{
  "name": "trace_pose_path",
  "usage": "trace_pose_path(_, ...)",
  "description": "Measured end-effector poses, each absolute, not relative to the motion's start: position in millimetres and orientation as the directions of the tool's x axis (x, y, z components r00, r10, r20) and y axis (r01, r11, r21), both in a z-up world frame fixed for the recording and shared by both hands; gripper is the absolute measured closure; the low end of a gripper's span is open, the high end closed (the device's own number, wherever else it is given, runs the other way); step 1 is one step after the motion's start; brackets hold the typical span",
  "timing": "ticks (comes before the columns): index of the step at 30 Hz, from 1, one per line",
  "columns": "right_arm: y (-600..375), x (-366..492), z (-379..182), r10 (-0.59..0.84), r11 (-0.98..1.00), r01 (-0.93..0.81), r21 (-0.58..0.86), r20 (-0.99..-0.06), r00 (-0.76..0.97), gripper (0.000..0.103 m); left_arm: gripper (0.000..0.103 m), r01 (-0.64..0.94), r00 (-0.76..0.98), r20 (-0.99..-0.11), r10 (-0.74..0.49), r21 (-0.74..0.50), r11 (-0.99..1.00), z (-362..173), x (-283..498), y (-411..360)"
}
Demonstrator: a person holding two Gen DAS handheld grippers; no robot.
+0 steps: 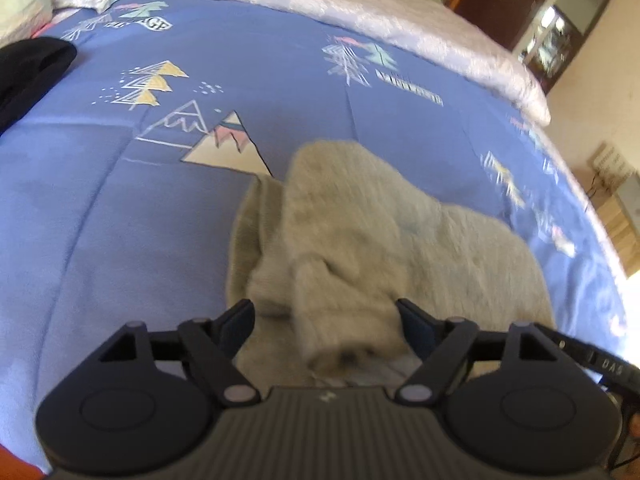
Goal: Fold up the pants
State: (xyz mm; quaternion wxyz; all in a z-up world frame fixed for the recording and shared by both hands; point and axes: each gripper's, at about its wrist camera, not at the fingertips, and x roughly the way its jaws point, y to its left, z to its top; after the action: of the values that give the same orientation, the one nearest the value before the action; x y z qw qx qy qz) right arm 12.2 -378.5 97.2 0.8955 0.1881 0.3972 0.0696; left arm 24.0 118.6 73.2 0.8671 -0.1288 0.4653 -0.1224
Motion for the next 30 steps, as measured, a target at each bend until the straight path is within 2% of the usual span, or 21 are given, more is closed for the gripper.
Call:
trace_pose_path(2,-383,13,99,0.281,0.914,0.024,0.404,-0.675,0.682,0.03,0.015,0.073,0.553,-0.759,-0.343,-0.366,0.928,79,26,129)
trace_pose_path(7,-388,17,99,0.299,0.902,0.029,0.431,-0.671,0.679,0.029,0.009,0.065,0.543,-0.753,-0.372,-0.404,0.912,79,40,134)
trace_pose_path(12,-384,20,94,0.312,0.902,0.02,0.431,-0.684,0.659,0.029,0.007,0.076,0.46,-0.788,-0.41,-0.425,0.902,50,50,124)
trace_pose_path(14,-383,22,93,0.32,0.901,0.015,0.434,-0.688,0.652,0.028,0.003,0.078,0.416,-0.791,-0.448,-0.459,0.885,35,50,121)
trace_pose_path(16,-382,24,90,0.331,0.896,0.014,0.444,-0.689,0.644,0.025,0.001,0.107,0.44,-0.781,-0.443,-0.444,0.89,31,43,115)
trace_pose_path(19,-383,25,85,0.347,0.884,0.021,0.466,-0.687,0.639,0.019,0.003,0.145,0.464,-0.781,-0.419,-0.399,0.905,31,33,106)
trace_pose_path(21,-384,25,83,0.355,0.878,0.02,0.479,-0.677,0.645,0.018,0.017,0.158,0.477,-0.765,-0.433,-0.41,0.898,31,27,106)
trace_pose_path(23,-384,25,83,0.355,0.876,0.022,0.481,-0.676,0.646,0.018,0.044,0.157,0.486,-0.749,-0.451,-0.433,0.888,34,21,108)
trace_pose_path(24,-382,25,84,0.361,0.875,0.018,0.485,-0.676,0.643,0.018,0.051,0.165,0.484,-0.74,-0.467,-0.447,0.879,36,20,108)
trace_pose_path(25,-380,26,85,0.38,0.871,0.003,0.491,-0.676,0.631,0.03,0.062,0.167,0.485,-0.734,-0.476,-0.457,0.874,39,18,106)
trace_pose_path(26,-376,28,85,0.41,0.865,-0.025,0.502,-0.676,0.613,0.062,0.069,0.171,0.491,-0.731,-0.474,-0.453,0.875,44,17,103)
trace_pose_path(28,-364,32,89,0.416,0.873,-0.053,0.485,-0.682,0.602,0.072,0.082,0.199,0.502,-0.722,-0.476,-0.439,0.876,57,20,95)
trace_pose_path(30,-349,32,104,0.377,0.909,-0.116,0.399,-0.674,0.636,0.076,0.082,0.228,0.516,-0.695,-0.5,-0.452,0.863,73,25,90)
